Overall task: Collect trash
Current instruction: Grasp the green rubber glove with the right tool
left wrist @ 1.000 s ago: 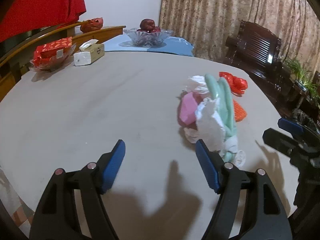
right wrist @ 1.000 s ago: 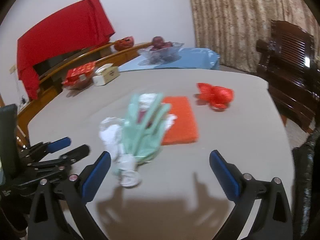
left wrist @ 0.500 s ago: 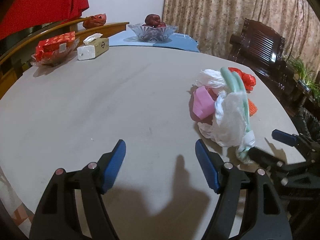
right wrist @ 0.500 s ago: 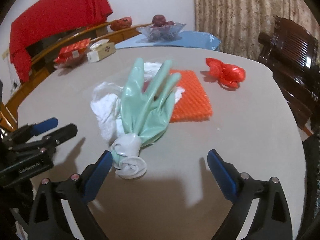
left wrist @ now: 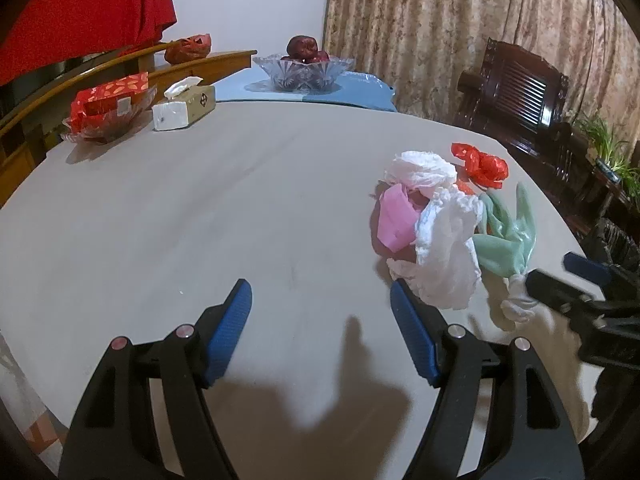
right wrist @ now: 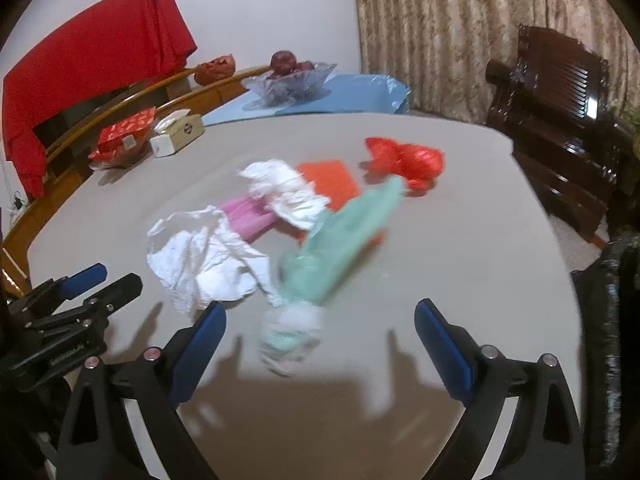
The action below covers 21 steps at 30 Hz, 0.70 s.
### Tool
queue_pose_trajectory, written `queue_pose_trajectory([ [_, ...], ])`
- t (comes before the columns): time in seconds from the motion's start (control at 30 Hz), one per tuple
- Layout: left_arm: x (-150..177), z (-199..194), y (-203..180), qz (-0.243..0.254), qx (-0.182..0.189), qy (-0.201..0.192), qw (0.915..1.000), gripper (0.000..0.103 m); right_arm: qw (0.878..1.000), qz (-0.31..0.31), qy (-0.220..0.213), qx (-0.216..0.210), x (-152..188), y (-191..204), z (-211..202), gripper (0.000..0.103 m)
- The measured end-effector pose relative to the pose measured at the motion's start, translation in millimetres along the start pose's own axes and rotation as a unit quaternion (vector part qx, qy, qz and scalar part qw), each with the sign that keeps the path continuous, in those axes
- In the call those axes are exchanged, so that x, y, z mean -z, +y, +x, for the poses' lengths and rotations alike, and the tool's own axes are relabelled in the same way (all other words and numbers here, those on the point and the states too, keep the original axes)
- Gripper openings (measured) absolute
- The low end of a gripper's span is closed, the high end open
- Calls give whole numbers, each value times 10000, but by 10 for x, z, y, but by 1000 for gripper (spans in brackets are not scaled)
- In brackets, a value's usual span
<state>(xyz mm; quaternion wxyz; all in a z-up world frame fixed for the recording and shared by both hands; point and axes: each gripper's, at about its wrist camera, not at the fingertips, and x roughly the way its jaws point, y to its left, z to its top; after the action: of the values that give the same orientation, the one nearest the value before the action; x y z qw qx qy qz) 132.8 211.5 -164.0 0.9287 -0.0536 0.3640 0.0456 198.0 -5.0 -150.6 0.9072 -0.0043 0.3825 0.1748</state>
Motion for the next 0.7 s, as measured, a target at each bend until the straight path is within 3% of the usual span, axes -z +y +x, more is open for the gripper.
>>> queue_pose_trajectory([
  [0.1,-19,-11,5,-1,-6,-14,10000,70,9998,-70,95,138,12,53,125,89],
  [0.33,-32,2,-43,32,20,6,10000,70,9984,-115,336,432,49,-49,267,56],
  [0.7,-82,46,-209,97,160,27,9998,70,9982,240,418,345,-4,-257,336,61],
])
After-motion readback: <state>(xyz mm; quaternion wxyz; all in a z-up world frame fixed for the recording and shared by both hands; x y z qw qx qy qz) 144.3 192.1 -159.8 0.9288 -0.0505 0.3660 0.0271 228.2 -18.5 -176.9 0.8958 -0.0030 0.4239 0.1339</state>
